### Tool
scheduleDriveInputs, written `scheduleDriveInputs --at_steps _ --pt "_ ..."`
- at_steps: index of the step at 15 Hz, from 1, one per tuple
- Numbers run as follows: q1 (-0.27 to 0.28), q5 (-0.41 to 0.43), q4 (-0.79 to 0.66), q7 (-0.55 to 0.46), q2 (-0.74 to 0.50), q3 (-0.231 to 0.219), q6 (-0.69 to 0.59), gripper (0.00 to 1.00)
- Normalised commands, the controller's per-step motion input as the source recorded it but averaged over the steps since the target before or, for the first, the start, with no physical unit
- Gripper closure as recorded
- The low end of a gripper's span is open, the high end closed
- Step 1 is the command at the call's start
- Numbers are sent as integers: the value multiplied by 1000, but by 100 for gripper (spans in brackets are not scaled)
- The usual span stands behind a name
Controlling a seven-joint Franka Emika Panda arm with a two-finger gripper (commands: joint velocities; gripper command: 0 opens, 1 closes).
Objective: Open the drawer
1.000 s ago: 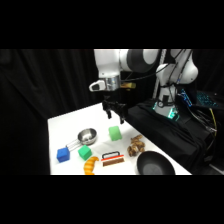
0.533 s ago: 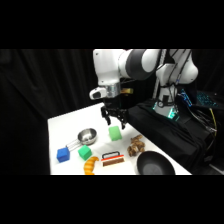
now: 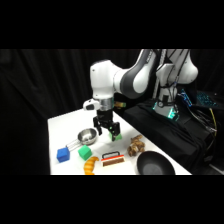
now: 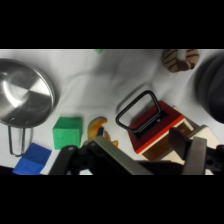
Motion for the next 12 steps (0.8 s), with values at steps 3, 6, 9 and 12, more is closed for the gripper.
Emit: scheduleDriveInputs --at_steps 3,6,9,12 --pt "-193 13 212 -184 255 182 234 0" --pt "-199 12 213 -169 217 195 171 0" --pt "-191 8 186 -168 209 185 159 0" --pt "-192 5 127 -174 194 176 148 0"
